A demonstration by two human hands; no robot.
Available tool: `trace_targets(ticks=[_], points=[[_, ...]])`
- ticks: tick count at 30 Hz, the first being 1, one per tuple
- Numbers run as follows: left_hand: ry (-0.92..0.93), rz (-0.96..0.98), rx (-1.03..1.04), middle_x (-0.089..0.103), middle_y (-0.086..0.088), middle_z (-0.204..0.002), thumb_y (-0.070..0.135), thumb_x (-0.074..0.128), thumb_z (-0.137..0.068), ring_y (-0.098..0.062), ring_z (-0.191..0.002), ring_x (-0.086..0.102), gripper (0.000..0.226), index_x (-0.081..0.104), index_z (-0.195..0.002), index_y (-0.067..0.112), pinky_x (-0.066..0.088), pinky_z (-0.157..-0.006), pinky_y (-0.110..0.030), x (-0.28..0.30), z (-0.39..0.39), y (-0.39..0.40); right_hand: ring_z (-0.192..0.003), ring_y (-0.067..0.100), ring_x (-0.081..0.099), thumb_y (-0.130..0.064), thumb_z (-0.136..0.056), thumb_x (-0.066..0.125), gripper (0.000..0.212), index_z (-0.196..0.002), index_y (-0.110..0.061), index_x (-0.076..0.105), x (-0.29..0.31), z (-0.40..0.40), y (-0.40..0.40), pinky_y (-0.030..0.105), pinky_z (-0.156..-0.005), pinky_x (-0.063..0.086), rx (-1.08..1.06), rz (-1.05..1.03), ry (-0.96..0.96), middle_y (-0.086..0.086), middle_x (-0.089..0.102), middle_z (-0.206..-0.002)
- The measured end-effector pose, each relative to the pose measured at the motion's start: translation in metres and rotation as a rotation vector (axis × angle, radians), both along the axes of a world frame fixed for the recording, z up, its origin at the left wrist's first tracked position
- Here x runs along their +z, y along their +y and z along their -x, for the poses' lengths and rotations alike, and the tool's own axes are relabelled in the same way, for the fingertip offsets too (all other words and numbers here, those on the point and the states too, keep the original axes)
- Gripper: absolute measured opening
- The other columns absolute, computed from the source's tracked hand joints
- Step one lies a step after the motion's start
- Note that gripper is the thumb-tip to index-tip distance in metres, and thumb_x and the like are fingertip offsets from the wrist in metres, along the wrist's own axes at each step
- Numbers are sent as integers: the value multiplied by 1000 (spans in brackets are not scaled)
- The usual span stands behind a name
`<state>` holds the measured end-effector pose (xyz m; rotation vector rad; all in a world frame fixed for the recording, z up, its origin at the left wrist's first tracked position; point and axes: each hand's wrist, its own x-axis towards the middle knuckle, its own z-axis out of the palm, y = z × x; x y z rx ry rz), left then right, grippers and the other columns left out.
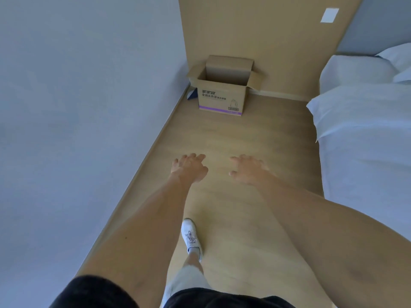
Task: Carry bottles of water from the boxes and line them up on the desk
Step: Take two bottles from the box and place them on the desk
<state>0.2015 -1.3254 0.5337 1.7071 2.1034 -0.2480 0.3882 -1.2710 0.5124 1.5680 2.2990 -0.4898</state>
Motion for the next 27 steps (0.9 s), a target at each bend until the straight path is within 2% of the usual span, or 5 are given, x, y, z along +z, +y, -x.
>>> trace_targets(ticks=[4,8,19,27], points=[[-13,-4,-63,36,0,-158,33,39,-100,-25,-146,30,56,29,-156,32,24,-118,-45,-10,28,86,-148,27,21,-52,-96,46,64,-154,-35,24,-1,22,73,48,-118,21,-22,-31,-51,1,23,-161],[-31,-18,-122,33,1,-159,35,38,-100,-24,-147,28,57,28,-156,32,24,-117,-45,-9,63,181,-152,26,10,-51,-98,42,65,-156,-36,18,9,61,157,48,-121,15,-44,-47,-86,0,12,-166],[-38,-22,-213,36,-4,-158,34,38,-100,-28,-144,32,55,31,-154,25,25,-115,-48,8,148,394,-153,26,8,-52,-98,42,66,-157,-38,14,37,140,350,52,-122,11,-136,-31,-70,0,7,-166],[-30,-30,-207,40,-6,-155,32,41,-98,-30,-140,37,55,35,-152,24,29,-113,-51,-6,176,536,-151,27,13,-55,-96,43,66,-155,-38,17,10,169,493,54,-121,12,-142,-56,-46,2,15,-165]])
